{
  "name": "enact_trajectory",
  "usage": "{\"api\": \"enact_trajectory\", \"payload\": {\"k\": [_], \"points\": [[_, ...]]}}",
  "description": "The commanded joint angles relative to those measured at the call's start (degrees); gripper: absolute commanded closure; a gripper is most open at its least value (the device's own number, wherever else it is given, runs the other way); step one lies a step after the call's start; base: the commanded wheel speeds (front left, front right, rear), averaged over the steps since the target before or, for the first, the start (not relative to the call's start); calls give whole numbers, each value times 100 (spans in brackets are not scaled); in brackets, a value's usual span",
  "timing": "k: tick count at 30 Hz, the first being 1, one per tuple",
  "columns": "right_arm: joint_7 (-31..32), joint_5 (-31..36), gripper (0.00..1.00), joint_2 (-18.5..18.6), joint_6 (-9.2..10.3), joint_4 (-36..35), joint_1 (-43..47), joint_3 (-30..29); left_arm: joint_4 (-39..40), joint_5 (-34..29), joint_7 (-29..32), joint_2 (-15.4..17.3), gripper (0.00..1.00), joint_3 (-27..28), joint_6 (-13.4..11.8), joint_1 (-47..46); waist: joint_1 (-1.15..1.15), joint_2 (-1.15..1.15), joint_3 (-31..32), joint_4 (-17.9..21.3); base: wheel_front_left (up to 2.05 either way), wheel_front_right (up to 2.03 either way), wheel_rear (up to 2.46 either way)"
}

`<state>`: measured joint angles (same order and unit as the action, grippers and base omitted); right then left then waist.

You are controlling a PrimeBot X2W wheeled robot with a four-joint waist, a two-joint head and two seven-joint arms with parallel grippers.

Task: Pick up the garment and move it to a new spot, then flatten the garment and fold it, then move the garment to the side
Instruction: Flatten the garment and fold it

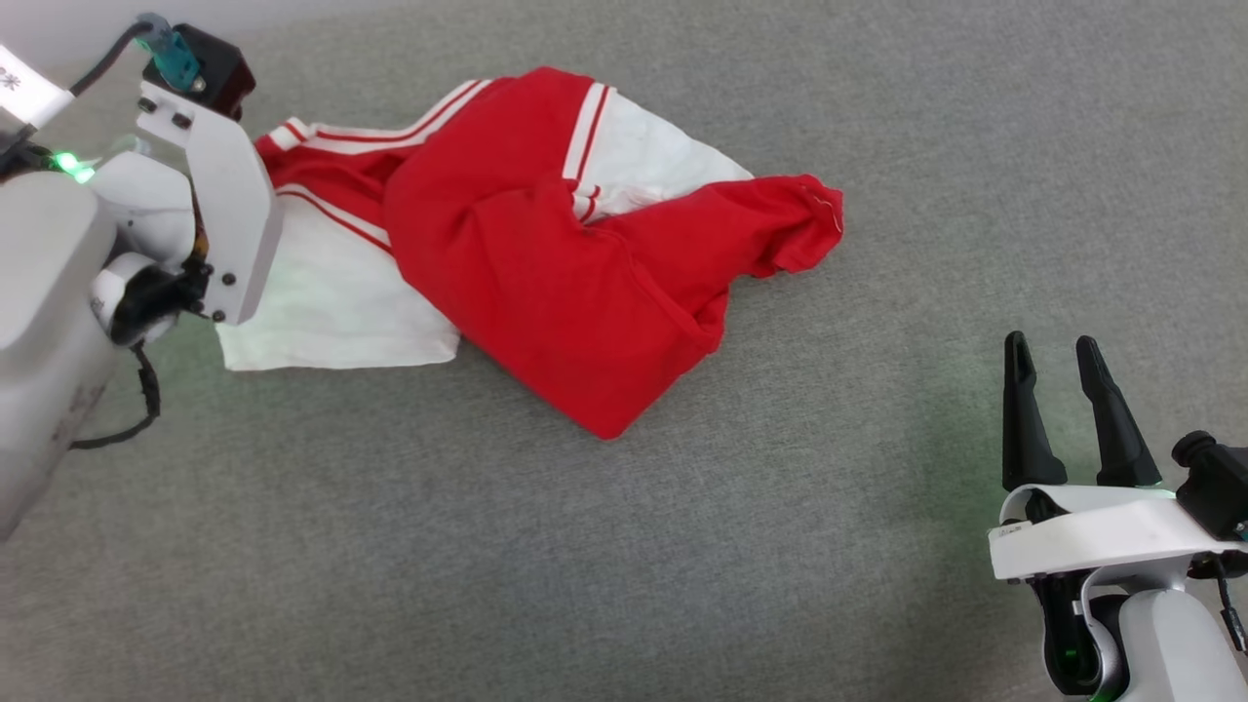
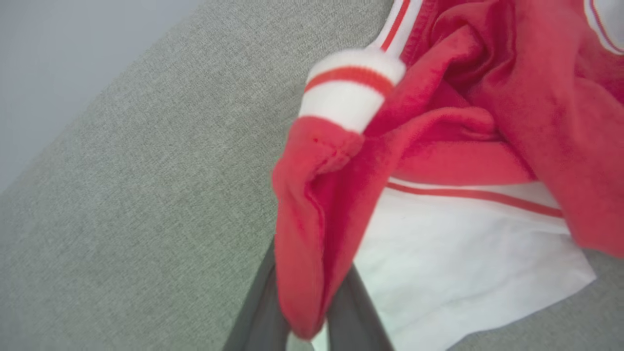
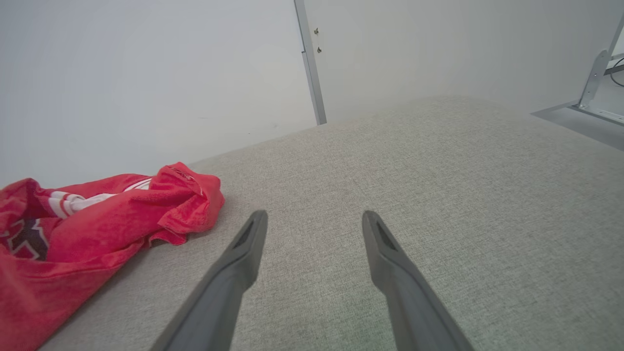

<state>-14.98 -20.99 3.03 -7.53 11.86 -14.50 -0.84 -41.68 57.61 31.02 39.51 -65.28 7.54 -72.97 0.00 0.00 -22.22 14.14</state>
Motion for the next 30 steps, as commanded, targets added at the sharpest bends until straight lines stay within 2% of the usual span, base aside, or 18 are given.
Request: {"api": "enact_trajectory", "payload": {"k": [1, 9, 16, 22, 30], "points": [[-27, 54, 0, -16, 8, 11, 35, 6, -37, 81, -62, -24, 0, -31, -11, -23, 0, 0, 80, -84, 0, 0, 0], [-27, 204, 0, -14, 8, 78, 127, 22, -41, 379, -336, -53, 0, -243, -11, -89, 0, 0, 411, -444, 0, 0, 0], [-27, 291, 0, -13, 8, 115, 166, 18, 49, 1070, 273, -37, 0, -282, -11, 106, 0, 0, 575, -641, 0, 0, 0], [-27, 219, 0, -13, 8, 87, 124, 84, 114, 1658, 828, -34, 0, -211, -11, 267, 0, 0, 475, -552, 0, 0, 0], [-27, 123, 0, -13, 8, 37, 110, 26, -137, 2057, 1016, -62, 0, -32, -36, 414, 0, 0, 211, -309, 0, 0, 0]]}}
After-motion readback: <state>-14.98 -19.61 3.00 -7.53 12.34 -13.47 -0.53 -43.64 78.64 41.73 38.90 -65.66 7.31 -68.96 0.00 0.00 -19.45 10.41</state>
